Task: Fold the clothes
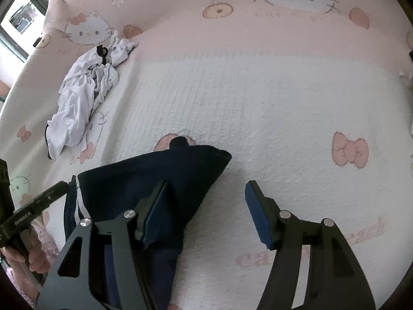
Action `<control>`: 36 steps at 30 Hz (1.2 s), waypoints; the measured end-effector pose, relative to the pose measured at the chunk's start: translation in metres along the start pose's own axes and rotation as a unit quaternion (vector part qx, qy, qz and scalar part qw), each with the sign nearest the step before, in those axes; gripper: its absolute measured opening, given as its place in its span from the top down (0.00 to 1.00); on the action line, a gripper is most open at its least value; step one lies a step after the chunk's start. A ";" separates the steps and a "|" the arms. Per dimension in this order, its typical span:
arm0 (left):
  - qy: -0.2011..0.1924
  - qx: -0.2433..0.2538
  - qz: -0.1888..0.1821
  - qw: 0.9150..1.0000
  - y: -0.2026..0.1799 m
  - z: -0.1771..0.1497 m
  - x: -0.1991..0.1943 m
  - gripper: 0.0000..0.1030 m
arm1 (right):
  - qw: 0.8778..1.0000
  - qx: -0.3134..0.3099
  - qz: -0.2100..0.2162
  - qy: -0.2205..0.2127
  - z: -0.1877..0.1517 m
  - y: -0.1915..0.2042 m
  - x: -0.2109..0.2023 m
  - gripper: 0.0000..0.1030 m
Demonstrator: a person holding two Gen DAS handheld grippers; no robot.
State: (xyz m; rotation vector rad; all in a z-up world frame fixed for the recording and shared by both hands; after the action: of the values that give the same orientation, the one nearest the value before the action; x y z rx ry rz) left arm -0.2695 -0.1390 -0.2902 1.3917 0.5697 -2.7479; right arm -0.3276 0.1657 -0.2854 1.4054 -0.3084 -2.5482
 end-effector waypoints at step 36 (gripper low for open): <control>0.040 0.170 0.030 0.984 -0.081 -0.018 0.035 0.67 | 0.994 -0.108 0.027 0.018 -0.001 0.038 0.025 0.39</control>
State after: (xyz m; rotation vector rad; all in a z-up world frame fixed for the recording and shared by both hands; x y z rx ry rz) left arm -0.2901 -0.0524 -0.3020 1.5567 0.0550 -2.8481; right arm -0.3365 0.1220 -0.2955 1.3398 -0.0610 -2.4252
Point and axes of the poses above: each gripper's, at about its wrist camera, not at the fingertips, and x roughly the way its jaws point, y to its left, z to its top, the point moved 6 cm from there along x, roughly the way its jaws point, and after that the axes turned 11 degrees about -y, right-handed, at the moved point
